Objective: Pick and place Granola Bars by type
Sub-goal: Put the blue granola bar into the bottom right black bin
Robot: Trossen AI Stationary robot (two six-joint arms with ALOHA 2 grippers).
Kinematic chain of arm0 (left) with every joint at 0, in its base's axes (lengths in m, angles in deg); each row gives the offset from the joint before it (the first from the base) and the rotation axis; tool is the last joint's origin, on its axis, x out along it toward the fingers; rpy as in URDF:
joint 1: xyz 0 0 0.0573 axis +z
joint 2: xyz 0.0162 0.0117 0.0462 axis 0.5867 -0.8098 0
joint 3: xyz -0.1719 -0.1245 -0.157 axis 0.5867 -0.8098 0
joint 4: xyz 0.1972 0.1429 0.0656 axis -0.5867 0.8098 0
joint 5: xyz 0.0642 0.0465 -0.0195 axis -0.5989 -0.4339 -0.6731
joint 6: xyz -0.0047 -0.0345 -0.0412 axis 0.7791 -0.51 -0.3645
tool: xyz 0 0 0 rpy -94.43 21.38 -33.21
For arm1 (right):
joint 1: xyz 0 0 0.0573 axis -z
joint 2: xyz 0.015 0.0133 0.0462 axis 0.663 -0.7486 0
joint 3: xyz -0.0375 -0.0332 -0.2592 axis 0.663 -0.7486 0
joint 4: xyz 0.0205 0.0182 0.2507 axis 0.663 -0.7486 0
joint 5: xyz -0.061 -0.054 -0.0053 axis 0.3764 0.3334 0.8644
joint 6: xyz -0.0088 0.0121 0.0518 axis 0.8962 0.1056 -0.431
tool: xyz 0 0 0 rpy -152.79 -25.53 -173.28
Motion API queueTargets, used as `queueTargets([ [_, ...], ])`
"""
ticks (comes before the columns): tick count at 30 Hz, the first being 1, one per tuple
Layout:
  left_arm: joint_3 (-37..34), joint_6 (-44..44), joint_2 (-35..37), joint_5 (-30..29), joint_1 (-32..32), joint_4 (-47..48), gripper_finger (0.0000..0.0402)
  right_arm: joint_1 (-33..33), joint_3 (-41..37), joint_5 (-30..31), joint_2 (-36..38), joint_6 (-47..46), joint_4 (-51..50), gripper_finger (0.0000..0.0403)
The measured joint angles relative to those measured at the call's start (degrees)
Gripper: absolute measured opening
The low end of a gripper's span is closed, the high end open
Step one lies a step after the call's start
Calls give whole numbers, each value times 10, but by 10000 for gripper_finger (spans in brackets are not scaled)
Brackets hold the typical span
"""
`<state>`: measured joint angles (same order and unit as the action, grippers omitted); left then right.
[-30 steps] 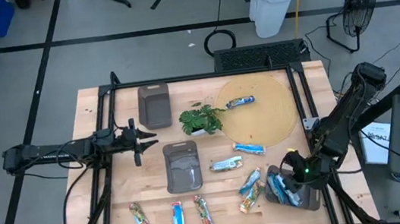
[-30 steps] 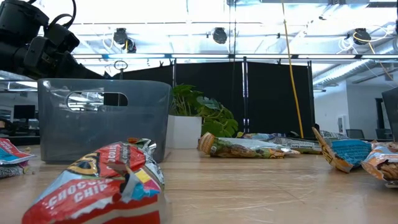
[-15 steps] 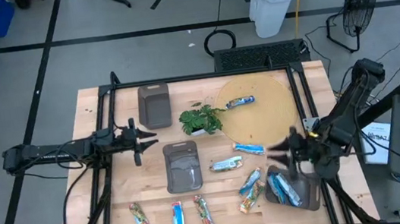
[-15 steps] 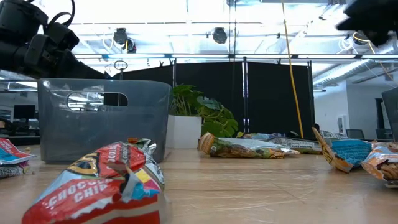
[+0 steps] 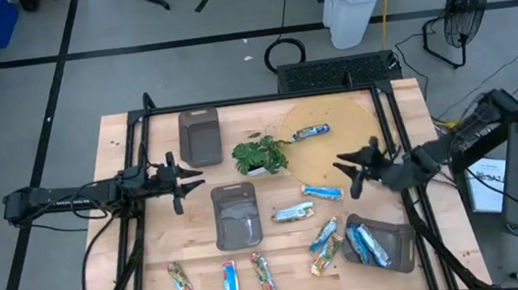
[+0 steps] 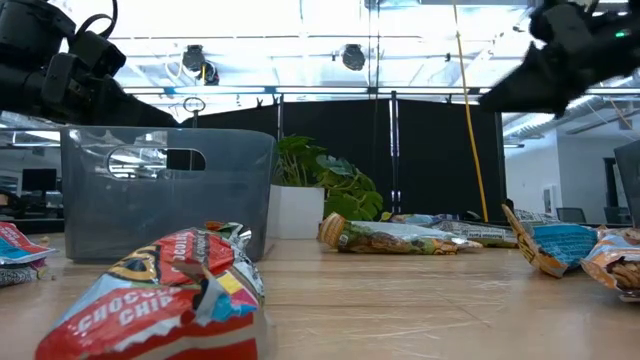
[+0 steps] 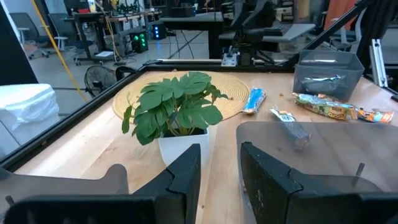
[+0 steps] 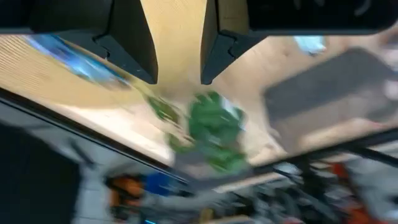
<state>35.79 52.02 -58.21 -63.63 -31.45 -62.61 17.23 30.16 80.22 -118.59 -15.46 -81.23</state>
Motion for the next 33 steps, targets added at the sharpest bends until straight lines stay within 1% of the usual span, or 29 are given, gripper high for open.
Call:
queueTargets([
  [2, 0, 0, 0, 0, 0, 0, 118, 65, -28, -98, 7, 90, 118, 109],
  [4, 0, 1, 0, 0, 0, 0, 118, 131, -53, -193, 8, 154, 226, 107],
  [6, 0, 1, 0, 0, 0, 0, 118, 202, -69, -280, 8, 189, 295, 104],
  [7, 0, 0, 0, 0, 0, 0, 118, 237, -73, -320, 8, 196, 313, 102],
  [10, 0, 0, 0, 0, 0, 0, 118, 341, -74, -423, 8, 200, 319, 97],
  [14, 0, -12, 0, 0, 0, 0, 118, 463, -47, -530, -1, 192, 303, 92],
  [17, 0, -22, 0, 0, 0, 0, 118, 532, 11, -590, -18, 192, 230, 91],
  [20, 0, -30, 0, 0, 0, 0, 118, 575, 90, -625, -53, 212, 107, 96],
  [24, 0, -31, 0, 0, 0, 5, 118, 596, 186, -627, -112, 259, -29, 115],
  [27, 0, -34, 0, 0, 0, 17, 118, 600, 232, -625, -158, 284, -91, 136],
  [30, 0, -32, 0, 0, 0, 29, 118, 600, 263, -588, -201, 305, -140, 159],
  [33, 0, -14, 0, -1, 0, 30, 118, 599, 275, -547, -242, 316, -178, 179],
])
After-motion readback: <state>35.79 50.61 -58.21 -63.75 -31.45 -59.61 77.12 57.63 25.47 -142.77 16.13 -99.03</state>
